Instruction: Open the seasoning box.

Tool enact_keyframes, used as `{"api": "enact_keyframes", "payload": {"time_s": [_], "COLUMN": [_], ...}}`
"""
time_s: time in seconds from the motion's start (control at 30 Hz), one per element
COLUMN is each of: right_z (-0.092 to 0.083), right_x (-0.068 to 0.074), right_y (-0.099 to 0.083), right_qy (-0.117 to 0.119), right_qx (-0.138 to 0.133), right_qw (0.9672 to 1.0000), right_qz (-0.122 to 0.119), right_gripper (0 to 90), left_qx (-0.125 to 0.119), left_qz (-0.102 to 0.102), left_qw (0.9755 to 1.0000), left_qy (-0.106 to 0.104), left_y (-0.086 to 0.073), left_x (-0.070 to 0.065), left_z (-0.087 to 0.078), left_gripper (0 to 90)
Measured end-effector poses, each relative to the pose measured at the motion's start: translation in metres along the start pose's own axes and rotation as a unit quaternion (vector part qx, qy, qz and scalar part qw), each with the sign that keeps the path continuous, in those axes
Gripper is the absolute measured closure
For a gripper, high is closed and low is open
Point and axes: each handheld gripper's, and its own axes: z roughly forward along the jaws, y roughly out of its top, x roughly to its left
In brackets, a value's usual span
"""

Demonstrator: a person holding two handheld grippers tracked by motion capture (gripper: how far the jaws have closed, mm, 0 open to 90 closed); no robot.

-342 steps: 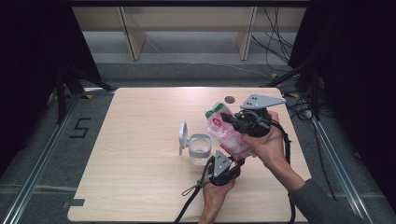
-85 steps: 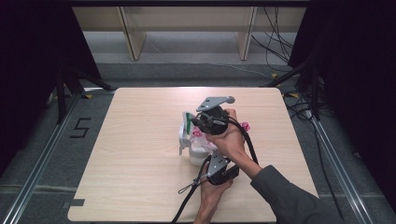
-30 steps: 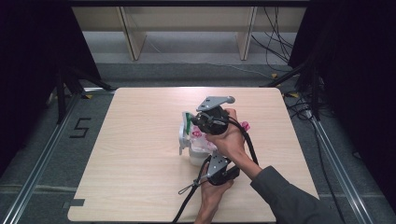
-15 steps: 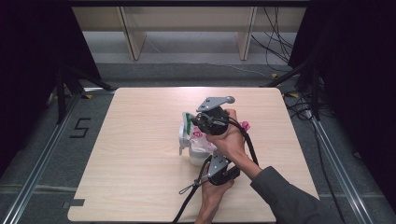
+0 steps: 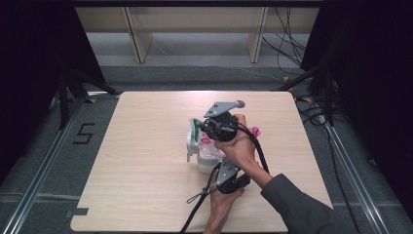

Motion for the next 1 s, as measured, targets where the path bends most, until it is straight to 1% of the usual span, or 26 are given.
{"api": "enact_keyframes", "payload": {"time_s": [0.03, 0.07, 0.13, 0.17, 0.2, 0.23, 0.27, 0.3, 0.37, 0.47, 0.5, 0.53, 0.57, 0.6, 0.63, 0.67, 0.7, 0.77, 0.83, 0.87, 0.9, 0.97, 1.0], "right_z": [0.0, -0.0014, -0.0006, 0.0005, 0.0019, 0.0019, 0.0009, 0.0016, 0.0018, 0.0012, 0.0007, 0.0013, 0.0012, 0.0018, 0.0018, 0.0015, 0.0015, 0.0015, 0.0019, 0.0018, 0.0018, 0.0019, 0.001], "right_x": [0.0, -0.0005, -0.0001, 0.0, 0.0015, 0.0021, 0.0007, -0.0005, 0.001, 0.0003, -0.0002, -0.0004, 0.0006, 0.0013, 0.0013, -0.0002, -0.0004, -0.0003, -0.0005, -0.0005, -0.0007, -0.0012, -0.0009], "right_y": [0.0, 0.0014, 0.0011, 0.0005, -0.0003, 0.0002, 0.0011, 0.0008, 0.0003, 0.0013, 0.0012, 0.0005, 0.0004, 0.0006, 0.0006, 0.0012, 0.0011, 0.0011, 0.0012, 0.0009, 0.0007, 0.0007, 0.0007], "right_qy": [0.0, 0.002, 0.002, 0.001, -0.002, -0.003, 0.002, 0.0, 0.0, 0.002, 0.001, -0.001, 0.002, 0.0, 0.0, 0.002, 0.0, 0.002, 0.001, -0.001, 0.003, 0.002, 0.004], "right_qx": [0.0, -0.009, -0.011, -0.005, -0.005, -0.003, -0.007, -0.011, 0.0, -0.006, -0.01, -0.011, -0.002, -0.007, -0.007, -0.011, -0.014, -0.008, -0.009, -0.011, -0.011, -0.011, -0.004], "right_qw": [1.0, 0.9999, 0.9999, 1.0, 1.0, 1.0, 1.0, 0.9999, 1.0, 1.0, 0.9999, 0.9999, 1.0, 1.0, 1.0, 0.9999, 0.9999, 0.9999, 0.9999, 0.9999, 0.9999, 0.9999, 1.0], "right_qz": [0.0, 0.004, 0.005, -0.003, -0.003, -0.004, -0.004, -0.005, -0.002, -0.005, 0.002, 0.003, 0.001, 0.002, 0.002, -0.006, -0.003, -0.007, -0.008, -0.003, -0.001, -0.004, 0.004], "right_gripper": [89.0, 89.0, 89.0, 89.0, 89.0, 89.0, 89.0, 89.0, 89.0, 88.9, 89.0, 89.0, 88.9, 88.9, 88.9, 88.9, 89.0, 88.9, 89.0, 88.9, 88.9, 88.9, 88.9], "left_qx": [0.0, -0.001, -0.001, -0.023, 0.013, 0.011, 0.012, 0.012, 0.014, 0.012, 0.012, 0.013, 0.011, 0.01, 0.011, 0.01, 0.011, 0.011, 0.01, 0.014, 0.012, 0.014, 0.013], "left_qz": [0.0, 0.001, -0.001, -0.028, 0.015, 0.015, 0.016, 0.015, 0.015, 0.015, 0.012, 0.01, 0.01, 0.012, 0.013, 0.012, 0.013, 0.014, 0.013, 0.014, 0.015, 0.017, 0.016], "left_qw": [1.0, 1.0, 1.0, 0.9993, 0.9998, 0.9998, 0.9998, 0.9998, 0.9998, 0.9998, 0.9999, 0.9999, 0.9999, 0.9999, 0.9999, 0.9999, 0.9999, 0.9998, 0.9999, 0.9998, 0.9998, 0.9998, 0.9998], "left_qy": [0.002, 0.002, -0.001, -0.005, 0.001, 0.003, 0.004, 0.0, 0.001, 0.003, 0.001, -0.001, -0.001, -0.001, 0.003, 0.0, 0.0, 0.001, 0.0, -0.001, 0.001, 0.001, -0.001], "left_y": [0.0005, 0.0005, 0.0002, -0.0002, 0.0005, 0.0006, 0.0008, 0.0006, 0.0004, 0.0007, 0.0006, 0.0007, 0.0007, 0.0007, 0.0009, 0.001, 0.0009, 0.0006, 0.0008, 0.0012, 0.001, 0.0004, 0.0002], "left_x": [-0.0001, 0.0014, 0.0015, -0.0029, 0.0029, 0.0028, 0.003, 0.0034, 0.003, 0.003, 0.0032, 0.003, 0.0026, 0.0026, 0.0027, 0.0031, 0.0034, 0.0029, 0.0032, 0.0035, 0.0032, 0.0032, 0.0034], "left_z": [-0.0008, -0.0013, -0.0009, 0.0021, -0.0025, -0.0029, -0.003, -0.0025, -0.0024, -0.0026, -0.0025, -0.0027, -0.003, -0.003, -0.003, -0.0027, -0.0029, -0.0031, -0.0024, -0.0027, -0.0025, -0.0027, -0.0026], "left_gripper": [73.5, 73.5, 73.6, 73.5, 73.5, 73.5, 73.5, 73.6, 73.5, 73.5, 73.6, 73.5, 73.5, 73.5, 73.5, 73.6, 73.6, 73.6, 73.6, 73.6, 73.5, 73.6, 73.6]}}
